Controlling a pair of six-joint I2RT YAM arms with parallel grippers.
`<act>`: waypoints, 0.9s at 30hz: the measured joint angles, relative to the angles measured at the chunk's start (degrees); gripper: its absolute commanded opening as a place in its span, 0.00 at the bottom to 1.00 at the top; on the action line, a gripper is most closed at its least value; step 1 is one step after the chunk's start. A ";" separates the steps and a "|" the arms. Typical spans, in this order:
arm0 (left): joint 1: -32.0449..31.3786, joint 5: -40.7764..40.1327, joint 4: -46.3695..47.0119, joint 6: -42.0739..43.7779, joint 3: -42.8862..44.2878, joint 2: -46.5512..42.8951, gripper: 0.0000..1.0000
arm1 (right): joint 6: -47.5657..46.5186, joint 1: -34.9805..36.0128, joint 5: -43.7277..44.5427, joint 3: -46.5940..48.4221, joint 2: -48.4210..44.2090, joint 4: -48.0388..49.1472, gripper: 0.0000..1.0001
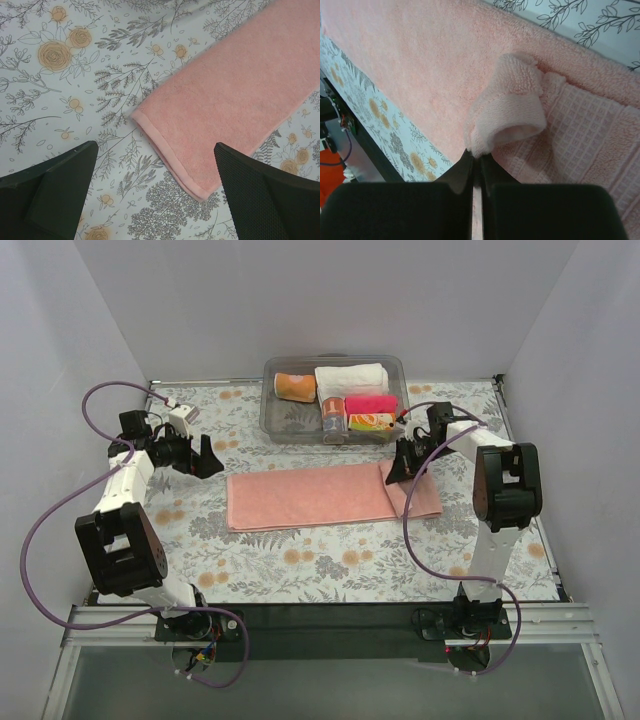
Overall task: Roll the towels
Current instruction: Fold the towel
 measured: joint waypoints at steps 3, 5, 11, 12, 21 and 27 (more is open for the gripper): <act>0.00 -0.09 0.07 -0.22 0.00 0.00 0.98 | 1.62 0.07 -0.04 -0.04 0.63 0.92 0.19; 0.00 -0.28 0.22 -0.20 0.00 0.00 0.98 | 2.51 0.07 -0.22 -0.04 0.87 1.16 0.27; -0.07 -0.70 0.57 -0.09 -0.15 -0.07 0.98 | 3.67 0.04 -2.49 -0.04 0.76 1.29 0.41; -0.13 -0.74 0.68 0.00 -0.24 -0.09 0.98 | 3.85 -0.02 -3.08 -0.04 0.50 1.29 0.42; -5.92 -2.93 1.51 2.69 -3.13 -1.22 0.75 | -1.44 -4.33 -3.13 1.33 -5.51 -1.25 0.30; -10.82 -2.93 1.49 2.75 -5.07 -0.11 0.36 | -9.22 -6.71 5.92 1.75 -5.53 -3.63 0.19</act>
